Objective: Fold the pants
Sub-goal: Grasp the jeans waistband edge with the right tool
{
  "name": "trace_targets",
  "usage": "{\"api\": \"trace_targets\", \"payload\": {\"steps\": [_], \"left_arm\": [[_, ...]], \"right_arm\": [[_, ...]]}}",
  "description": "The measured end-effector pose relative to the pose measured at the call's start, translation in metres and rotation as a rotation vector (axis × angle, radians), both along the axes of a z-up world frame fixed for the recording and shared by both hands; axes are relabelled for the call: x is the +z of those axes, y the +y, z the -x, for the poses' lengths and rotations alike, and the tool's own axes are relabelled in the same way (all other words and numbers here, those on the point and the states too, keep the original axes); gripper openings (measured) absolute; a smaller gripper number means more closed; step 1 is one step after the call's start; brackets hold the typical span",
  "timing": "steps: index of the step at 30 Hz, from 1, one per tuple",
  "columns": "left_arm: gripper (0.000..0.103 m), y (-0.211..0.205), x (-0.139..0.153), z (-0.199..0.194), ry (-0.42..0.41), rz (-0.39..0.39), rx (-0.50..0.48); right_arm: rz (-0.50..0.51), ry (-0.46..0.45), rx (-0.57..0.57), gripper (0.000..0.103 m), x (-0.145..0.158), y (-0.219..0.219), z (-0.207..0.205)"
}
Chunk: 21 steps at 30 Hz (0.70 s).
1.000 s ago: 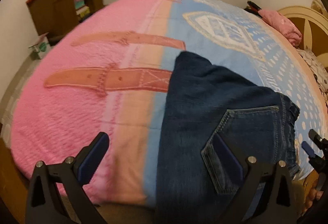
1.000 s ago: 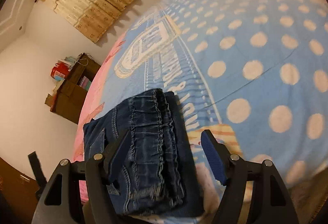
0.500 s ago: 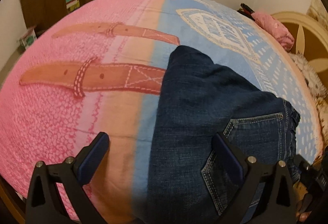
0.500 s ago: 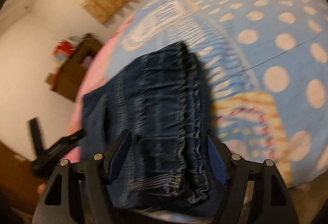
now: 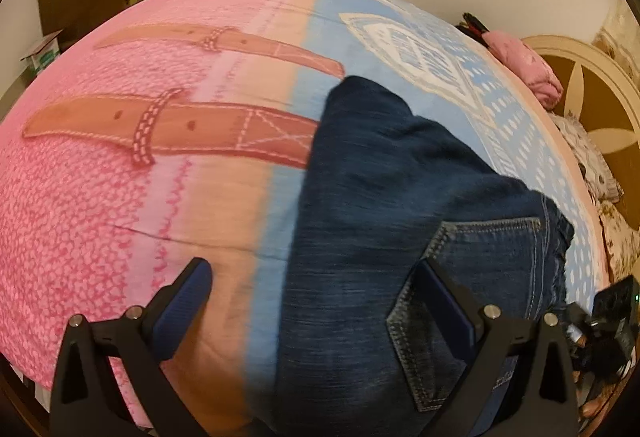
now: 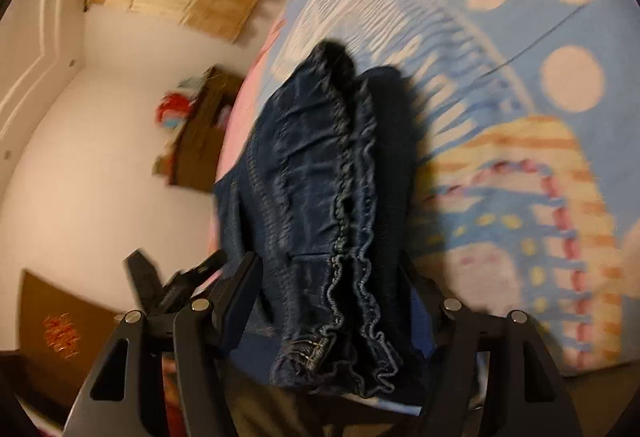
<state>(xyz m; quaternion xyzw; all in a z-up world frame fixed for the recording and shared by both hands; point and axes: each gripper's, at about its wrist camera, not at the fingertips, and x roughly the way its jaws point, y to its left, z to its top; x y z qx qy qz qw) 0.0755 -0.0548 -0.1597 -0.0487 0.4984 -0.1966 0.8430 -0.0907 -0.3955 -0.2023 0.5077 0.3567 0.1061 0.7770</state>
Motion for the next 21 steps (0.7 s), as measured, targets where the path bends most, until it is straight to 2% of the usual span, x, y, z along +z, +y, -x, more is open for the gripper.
{"api": "trace_targets", "payload": {"steps": [3,4,6,7,8,10,12,15,17,19,21], "left_arm": [[0.103,0.002,0.0,-0.001,0.007,0.02,-0.007],[0.103,0.004,-0.001,-0.001,0.011,0.027,-0.006],[0.103,0.005,-0.001,-0.001,0.014,0.03,-0.005],[0.103,0.004,-0.001,-0.001,0.012,0.025,-0.006],[0.103,0.003,-0.001,0.0,0.01,0.017,-0.008],[0.103,0.004,0.0,0.002,0.008,0.013,-0.011],[0.103,0.004,0.0,0.0,0.008,0.02,-0.009],[0.103,0.005,0.0,0.001,0.004,0.025,-0.014],[0.103,0.004,0.001,0.002,-0.001,0.033,-0.024],[0.103,0.005,0.0,0.003,-0.002,0.043,-0.027],[0.103,0.007,0.0,0.003,-0.003,0.055,-0.025]], "right_arm": [[-0.236,-0.109,0.069,0.065,-0.012,-0.007,-0.002],[-0.237,-0.094,0.032,0.059,-0.015,-0.011,0.0],[-0.098,0.016,-0.132,0.057,-0.019,-0.023,0.004],[-0.117,0.005,-0.161,0.057,-0.021,-0.025,0.004],[-0.154,-0.012,-0.16,0.057,-0.024,-0.025,0.002],[-0.133,-0.021,-0.096,0.057,-0.022,-0.018,-0.006],[-0.123,-0.06,0.041,0.056,-0.016,-0.006,-0.017],[-0.001,-0.066,0.076,0.054,-0.005,0.01,-0.022],[0.117,0.016,0.037,0.05,-0.007,0.017,-0.027],[0.196,0.018,0.015,0.049,-0.006,0.024,-0.032],[0.347,0.021,0.035,0.046,0.004,0.042,-0.035]]}}
